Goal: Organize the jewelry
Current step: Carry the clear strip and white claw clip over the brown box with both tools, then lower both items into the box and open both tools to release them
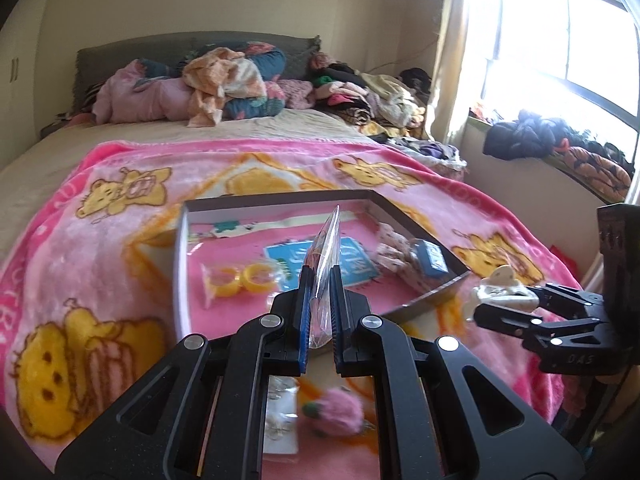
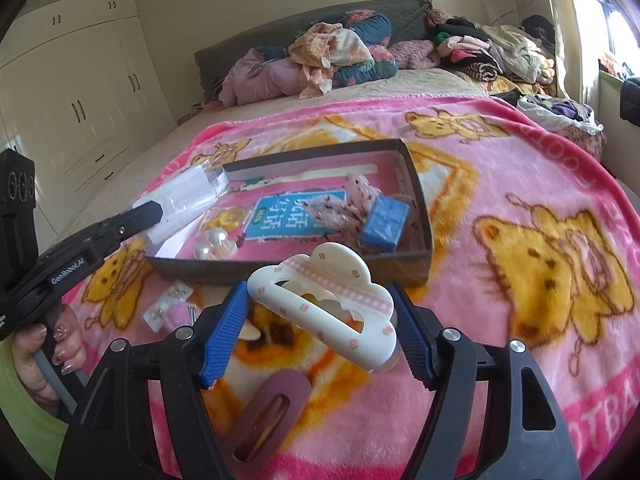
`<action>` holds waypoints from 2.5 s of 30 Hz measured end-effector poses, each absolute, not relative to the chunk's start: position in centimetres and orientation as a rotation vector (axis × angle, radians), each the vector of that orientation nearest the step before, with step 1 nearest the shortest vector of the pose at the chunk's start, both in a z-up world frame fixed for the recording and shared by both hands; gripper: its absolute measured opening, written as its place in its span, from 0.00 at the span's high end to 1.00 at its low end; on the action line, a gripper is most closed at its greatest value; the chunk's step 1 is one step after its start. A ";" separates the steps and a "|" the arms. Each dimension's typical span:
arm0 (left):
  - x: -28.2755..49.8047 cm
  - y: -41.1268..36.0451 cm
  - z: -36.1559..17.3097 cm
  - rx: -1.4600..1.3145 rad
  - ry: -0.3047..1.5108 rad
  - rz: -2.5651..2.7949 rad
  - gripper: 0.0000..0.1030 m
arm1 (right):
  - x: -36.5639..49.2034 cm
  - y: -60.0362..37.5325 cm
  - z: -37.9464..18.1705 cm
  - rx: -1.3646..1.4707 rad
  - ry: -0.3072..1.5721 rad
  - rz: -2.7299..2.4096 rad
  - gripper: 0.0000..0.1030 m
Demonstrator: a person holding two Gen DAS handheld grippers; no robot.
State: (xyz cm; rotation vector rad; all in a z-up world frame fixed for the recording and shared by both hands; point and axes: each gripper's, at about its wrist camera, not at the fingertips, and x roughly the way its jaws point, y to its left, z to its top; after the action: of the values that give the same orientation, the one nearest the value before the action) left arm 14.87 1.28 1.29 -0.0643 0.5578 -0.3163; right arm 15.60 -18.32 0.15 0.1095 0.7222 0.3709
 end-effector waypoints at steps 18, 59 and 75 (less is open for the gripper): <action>17.2 4.1 0.4 -0.114 0.548 -0.235 0.97 | 19.2 -15.8 0.9 0.070 0.715 0.378 0.34; 22.0 5.5 -3.0 -0.234 0.635 -0.258 0.96 | 26.0 -12.4 -2.2 -0.026 0.774 0.337 0.34; 21.9 4.8 -3.2 -0.216 0.642 -0.269 0.96 | 24.9 -12.4 -3.2 -0.030 0.788 0.338 0.29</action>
State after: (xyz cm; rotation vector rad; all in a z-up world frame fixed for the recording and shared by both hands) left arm 21.92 4.80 -3.24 -0.2156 0.6417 -0.2694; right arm 24.85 -12.40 -3.23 -0.0300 0.7880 0.3382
